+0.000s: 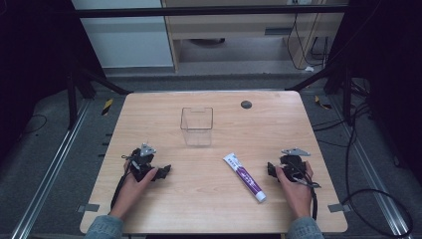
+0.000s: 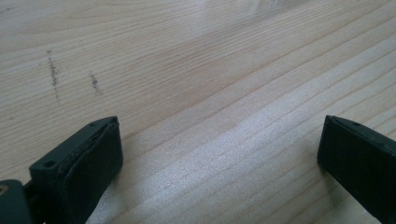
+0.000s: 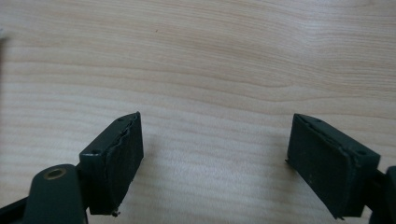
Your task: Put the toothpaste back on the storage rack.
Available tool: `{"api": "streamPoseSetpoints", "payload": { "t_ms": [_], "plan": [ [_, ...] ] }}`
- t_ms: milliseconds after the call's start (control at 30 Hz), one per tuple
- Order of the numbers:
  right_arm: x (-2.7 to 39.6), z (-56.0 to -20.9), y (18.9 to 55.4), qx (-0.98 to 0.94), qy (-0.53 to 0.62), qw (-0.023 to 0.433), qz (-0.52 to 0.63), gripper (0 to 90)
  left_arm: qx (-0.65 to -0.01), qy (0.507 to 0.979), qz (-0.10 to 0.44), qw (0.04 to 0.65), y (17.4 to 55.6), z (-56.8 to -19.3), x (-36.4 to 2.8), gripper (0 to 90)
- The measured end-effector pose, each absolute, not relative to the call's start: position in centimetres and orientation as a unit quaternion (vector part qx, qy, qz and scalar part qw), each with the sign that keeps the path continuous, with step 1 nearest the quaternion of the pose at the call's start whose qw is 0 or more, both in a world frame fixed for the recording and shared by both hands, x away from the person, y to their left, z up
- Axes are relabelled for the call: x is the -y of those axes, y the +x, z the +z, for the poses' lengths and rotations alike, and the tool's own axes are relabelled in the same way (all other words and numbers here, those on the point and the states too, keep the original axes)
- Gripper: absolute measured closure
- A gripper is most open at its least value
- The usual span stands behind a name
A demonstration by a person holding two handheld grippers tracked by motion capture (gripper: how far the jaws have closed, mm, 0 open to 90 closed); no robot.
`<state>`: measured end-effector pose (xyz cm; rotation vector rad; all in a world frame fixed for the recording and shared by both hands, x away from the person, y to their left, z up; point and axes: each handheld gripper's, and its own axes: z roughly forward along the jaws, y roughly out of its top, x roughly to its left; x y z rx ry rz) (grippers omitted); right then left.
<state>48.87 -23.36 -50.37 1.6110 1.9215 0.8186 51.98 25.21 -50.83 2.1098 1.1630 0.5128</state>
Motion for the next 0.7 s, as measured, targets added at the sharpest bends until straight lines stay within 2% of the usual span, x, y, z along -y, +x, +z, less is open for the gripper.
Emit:
{"api": "streamPoseSetpoints", "payload": {
  "t_ms": [200, 300, 433, 633, 700],
  "plan": [
    [23.0, -49.0, 47.8, -0.723, 0.568, 0.265, 0.291, 15.2, -0.445, 0.808, 0.197, 0.333, 52.0, -50.8, -25.2, 0.0],
    [22.4, -47.8, 47.2, -0.733, 0.555, 0.277, 0.28, 8.3, -0.445, 0.808, 0.197, 0.332, 52.0, -50.8, -25.2, 0.0],
    [21.9, -46.9, 46.7, -0.748, 0.538, 0.266, 0.283, 7.1, -0.445, 0.808, 0.197, 0.332, 52.0, -50.8, -25.2, 0.0],
    [20.6, -45.7, 46.1, -0.782, 0.506, 0.239, 0.274, 27.2, -0.445, 0.808, 0.197, 0.332, 52.0, -50.8, -25.2, 0.0],
    [20.2, -45.5, 45.9, -0.792, 0.493, 0.234, 0.274, 30.7, -0.445, 0.808, 0.197, 0.333, 52.0, -50.8, -25.2, 0.0]
  ]
}}
